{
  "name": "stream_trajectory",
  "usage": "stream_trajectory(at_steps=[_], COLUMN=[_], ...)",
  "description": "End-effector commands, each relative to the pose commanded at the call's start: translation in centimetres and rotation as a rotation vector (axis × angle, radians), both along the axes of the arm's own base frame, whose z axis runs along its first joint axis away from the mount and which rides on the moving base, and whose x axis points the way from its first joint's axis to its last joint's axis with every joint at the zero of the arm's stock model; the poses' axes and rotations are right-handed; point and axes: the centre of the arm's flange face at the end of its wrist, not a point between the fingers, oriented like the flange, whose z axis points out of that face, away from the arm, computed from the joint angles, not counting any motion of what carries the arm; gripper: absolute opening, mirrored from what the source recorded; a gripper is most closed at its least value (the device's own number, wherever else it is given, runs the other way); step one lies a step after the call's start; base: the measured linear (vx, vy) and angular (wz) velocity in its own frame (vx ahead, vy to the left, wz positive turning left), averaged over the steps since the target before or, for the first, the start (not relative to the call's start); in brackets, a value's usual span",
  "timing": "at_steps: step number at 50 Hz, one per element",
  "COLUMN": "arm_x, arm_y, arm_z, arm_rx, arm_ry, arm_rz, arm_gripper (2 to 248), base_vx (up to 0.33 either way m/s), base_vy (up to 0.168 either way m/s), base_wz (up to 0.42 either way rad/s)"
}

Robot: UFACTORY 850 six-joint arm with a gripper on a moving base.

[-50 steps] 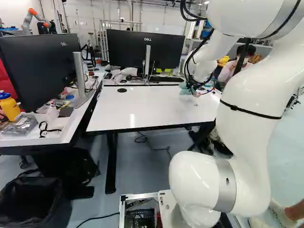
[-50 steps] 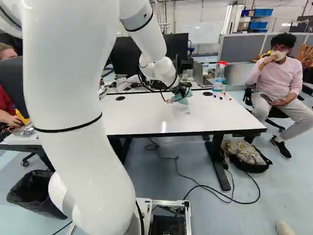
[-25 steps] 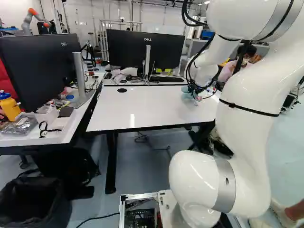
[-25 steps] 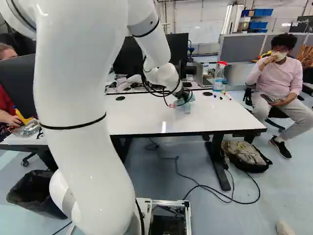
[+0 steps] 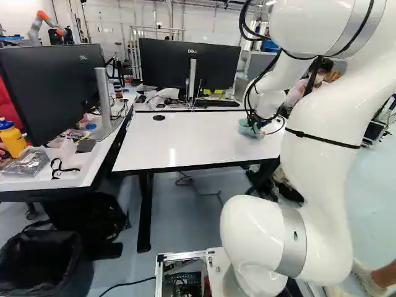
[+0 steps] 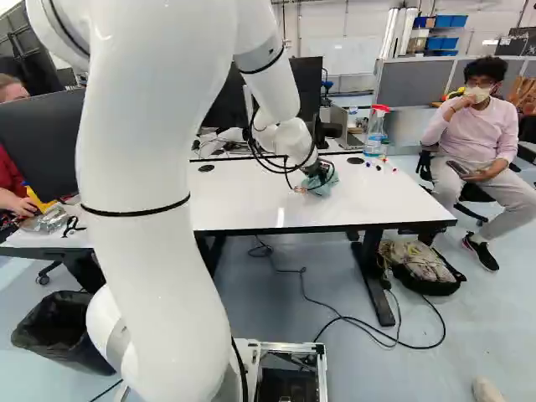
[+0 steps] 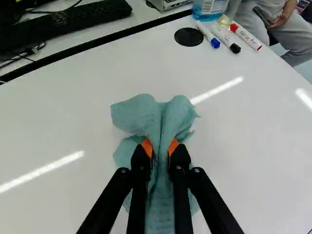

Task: Clean the table with the green towel

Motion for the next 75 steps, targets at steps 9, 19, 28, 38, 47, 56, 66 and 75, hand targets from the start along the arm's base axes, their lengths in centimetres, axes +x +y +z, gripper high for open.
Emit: stream_trajectory(at_steps=[9, 19, 28, 38, 47, 56, 66, 75], arm_x=[0.00, -0.05, -0.24, -0.46, -0.46, -0.44, -0.44, -0.15], arm_y=[0.00, 0.02, 0.11, 0.21, 0.21, 0.20, 0.20, 0.21], arm_z=[0.00, -0.05, -0.23, -0.44, -0.43, -0.42, -0.42, -0.43], arm_rx=[0.000, 0.003, 0.016, 0.031, 0.030, 0.029, 0.029, 0.029], arm_ry=[0.000, 0.008, 0.036, 0.068, 0.067, 0.065, 0.065, 0.063], arm_rz=[0.000, 0.000, 0.000, 0.000, 0.000, 0.000, 0.000, 0.002], arm_gripper=[54, 54, 54, 54, 54, 54, 54, 54], base_vx=[0.000, 0.000, 0.000, 0.000, 0.000, 0.000, 0.000, 0.000], base_vy=[0.000, 0.000, 0.000, 0.000, 0.000, 0.000, 0.000, 0.000], base_wz=[0.000, 0.000, 0.000, 0.000, 0.000, 0.000, 0.000, 0.000])
